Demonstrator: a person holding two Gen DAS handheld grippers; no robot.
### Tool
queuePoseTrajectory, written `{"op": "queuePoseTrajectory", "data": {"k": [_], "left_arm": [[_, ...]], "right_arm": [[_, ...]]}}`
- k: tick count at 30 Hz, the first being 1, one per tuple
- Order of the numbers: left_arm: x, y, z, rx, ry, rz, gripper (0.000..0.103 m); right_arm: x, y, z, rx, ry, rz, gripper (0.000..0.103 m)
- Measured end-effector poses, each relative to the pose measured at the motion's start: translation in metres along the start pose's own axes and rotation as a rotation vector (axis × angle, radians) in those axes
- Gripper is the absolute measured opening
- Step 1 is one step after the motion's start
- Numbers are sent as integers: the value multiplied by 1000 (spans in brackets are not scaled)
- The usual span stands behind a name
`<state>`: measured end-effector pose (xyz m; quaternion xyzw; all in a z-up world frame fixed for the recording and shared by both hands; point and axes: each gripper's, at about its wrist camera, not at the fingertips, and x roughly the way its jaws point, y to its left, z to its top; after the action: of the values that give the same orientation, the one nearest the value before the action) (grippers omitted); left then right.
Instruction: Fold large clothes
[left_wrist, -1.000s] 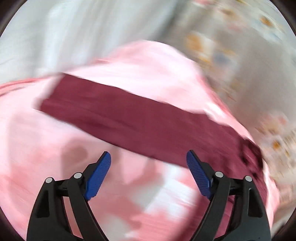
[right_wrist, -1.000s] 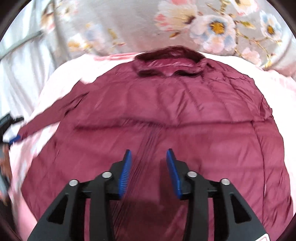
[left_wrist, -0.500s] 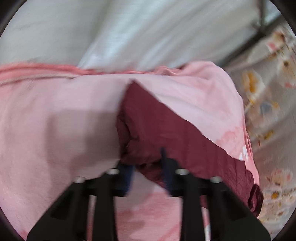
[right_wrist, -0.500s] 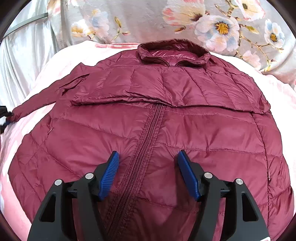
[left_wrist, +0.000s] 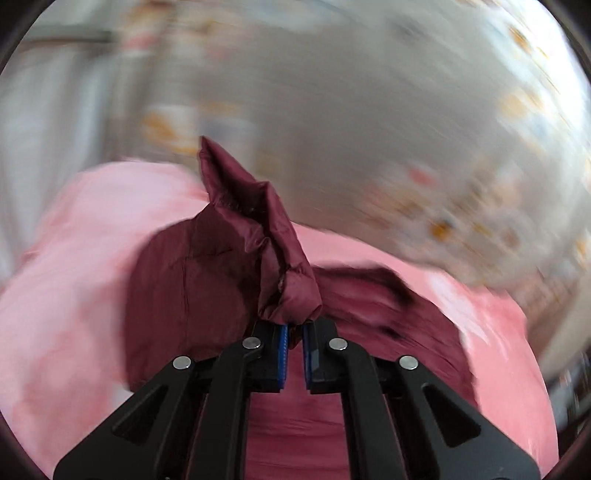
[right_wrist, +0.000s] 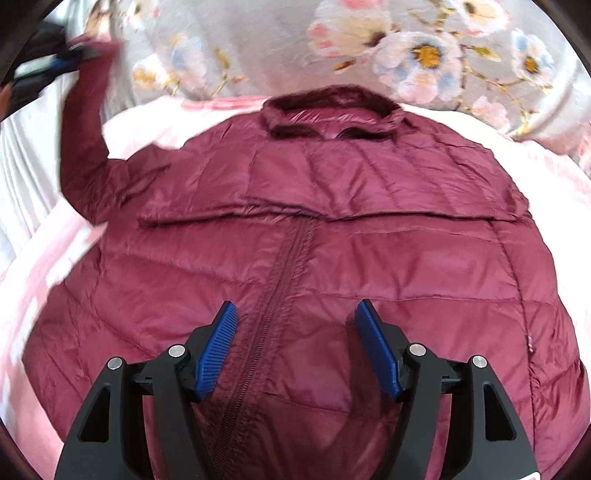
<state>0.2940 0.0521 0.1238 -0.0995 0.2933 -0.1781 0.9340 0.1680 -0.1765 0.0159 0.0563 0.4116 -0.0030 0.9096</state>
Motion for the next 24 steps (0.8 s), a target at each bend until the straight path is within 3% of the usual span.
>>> {"op": "queuePoseTrajectory", "data": {"k": [4, 5, 6, 7, 8, 9, 12, 15, 17, 20, 24], "left_arm": [[43, -70, -41, 52, 143, -137, 8], [54, -79, -51, 47, 180, -169, 14], [65, -86, -66, 29, 228, -197, 37], [70, -87, -73, 16, 245, -205, 54], [70, -84, -81, -13, 245, -205, 79], [67, -79, -85, -39, 223, -200, 86], [42, -48, -87, -108, 161, -216, 91], [26, -5, -81, -203, 123, -157, 91], [24, 27, -78, -286, 125, -127, 91], [23, 88, -78, -463, 133, -90, 91], [20, 129, -83, -583, 121, -64, 90]], "right_arm": [[-11, -24, -4, 92, -16, 44, 66], [-13, -30, -4, 106, -15, 40, 66], [-16, -38, -4, 118, -17, 28, 66], [-20, -46, -4, 125, -23, 13, 66], [-23, -51, -3, 128, -27, 5, 66], [-27, -59, 0, 136, -35, -8, 66], [-34, -76, 12, 162, -61, 5, 68], [-29, -86, 32, 206, -59, 66, 71], [-16, -91, 49, 248, -40, 126, 72], [8, -93, 65, 280, -10, 122, 72], [42, -84, 71, 307, 77, 136, 70]]}}
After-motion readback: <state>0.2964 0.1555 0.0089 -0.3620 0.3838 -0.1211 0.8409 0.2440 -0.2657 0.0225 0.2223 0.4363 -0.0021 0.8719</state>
